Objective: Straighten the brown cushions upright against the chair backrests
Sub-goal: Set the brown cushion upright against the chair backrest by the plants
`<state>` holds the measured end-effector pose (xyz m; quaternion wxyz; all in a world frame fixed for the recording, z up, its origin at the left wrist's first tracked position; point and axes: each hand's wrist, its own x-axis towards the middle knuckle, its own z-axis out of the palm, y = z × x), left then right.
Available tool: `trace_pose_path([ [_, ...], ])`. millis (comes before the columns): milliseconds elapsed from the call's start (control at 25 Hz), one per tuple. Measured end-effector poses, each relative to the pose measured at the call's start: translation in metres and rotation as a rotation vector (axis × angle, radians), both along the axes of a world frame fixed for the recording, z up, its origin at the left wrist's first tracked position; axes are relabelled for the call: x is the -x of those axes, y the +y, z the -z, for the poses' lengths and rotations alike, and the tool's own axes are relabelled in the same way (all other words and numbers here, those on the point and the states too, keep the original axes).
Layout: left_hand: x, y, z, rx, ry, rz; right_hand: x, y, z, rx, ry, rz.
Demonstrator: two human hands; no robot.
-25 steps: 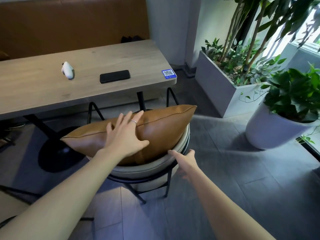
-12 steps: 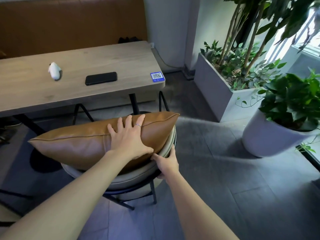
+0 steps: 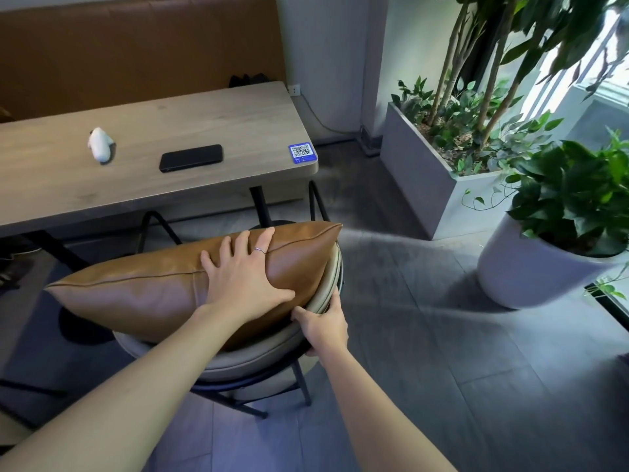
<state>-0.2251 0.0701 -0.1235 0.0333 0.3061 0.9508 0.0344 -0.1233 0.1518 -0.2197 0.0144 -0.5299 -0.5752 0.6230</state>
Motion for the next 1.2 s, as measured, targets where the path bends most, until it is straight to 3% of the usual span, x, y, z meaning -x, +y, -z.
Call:
trace_pose_path([
  [1200, 0.002, 0.006, 0.007, 0.005, 0.0, -0.008, -0.004, 0.019, -0.004, 0.21, 0.055, -0.154],
])
